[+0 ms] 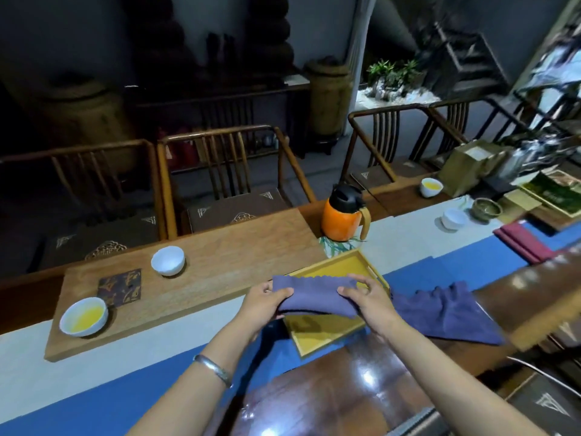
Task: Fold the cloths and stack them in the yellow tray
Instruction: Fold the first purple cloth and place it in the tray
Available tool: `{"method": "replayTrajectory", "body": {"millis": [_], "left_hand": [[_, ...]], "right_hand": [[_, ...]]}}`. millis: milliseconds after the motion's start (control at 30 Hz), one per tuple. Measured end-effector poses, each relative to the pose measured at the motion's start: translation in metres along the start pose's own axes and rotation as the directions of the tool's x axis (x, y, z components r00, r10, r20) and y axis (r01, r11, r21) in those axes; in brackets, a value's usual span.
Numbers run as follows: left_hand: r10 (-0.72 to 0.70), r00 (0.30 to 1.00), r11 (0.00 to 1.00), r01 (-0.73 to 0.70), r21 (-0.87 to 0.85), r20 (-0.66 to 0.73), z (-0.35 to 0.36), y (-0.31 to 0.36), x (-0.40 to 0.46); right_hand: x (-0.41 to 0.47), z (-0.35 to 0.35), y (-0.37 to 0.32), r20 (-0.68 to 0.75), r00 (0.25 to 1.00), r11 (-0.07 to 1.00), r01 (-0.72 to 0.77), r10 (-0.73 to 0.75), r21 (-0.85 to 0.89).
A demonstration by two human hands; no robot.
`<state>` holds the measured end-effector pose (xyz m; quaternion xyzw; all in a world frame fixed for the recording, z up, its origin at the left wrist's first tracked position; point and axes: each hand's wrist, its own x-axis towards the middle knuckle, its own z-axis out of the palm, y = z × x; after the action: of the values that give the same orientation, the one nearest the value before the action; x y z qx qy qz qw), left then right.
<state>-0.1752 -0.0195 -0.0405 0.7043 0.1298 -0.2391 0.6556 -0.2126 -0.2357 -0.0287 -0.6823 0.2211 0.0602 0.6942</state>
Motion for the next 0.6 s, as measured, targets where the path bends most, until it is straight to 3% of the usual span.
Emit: {"method": "replayTrajectory", "body": {"millis": [167, 333, 467, 600], "left_hand": [[-0.057, 0.987, 0.997, 0.065, 0.05, -0.151, 0.061, -0.004, 0.032], [-0.126, 0.961, 0.99, 0.136, 0.025, -0.244, 0.109, -0.017, 0.068], [-0.164, 0.935, 0.986, 0.167, -0.019, -0.314, 0.13, -0.026, 0.09], [-0.148, 0.917, 0.981, 0.185, 0.064, -0.371, 0.138, -0.033, 0.115]], "right_hand": [[0.056, -0.053, -0.005, 0.007, 1.0, 0.98, 0.024, -0.023, -0.198], [0.119, -0.091, -0.004, 0.117, 0.992, 0.906, 0.099, -0.055, -0.411], [0.158, -0.104, 0.007, 0.17, 0.985, 0.839, 0.122, -0.036, -0.531], [0.193, -0.104, 0.018, 0.186, 0.982, 0.762, 0.143, -0.031, -0.632]]}}
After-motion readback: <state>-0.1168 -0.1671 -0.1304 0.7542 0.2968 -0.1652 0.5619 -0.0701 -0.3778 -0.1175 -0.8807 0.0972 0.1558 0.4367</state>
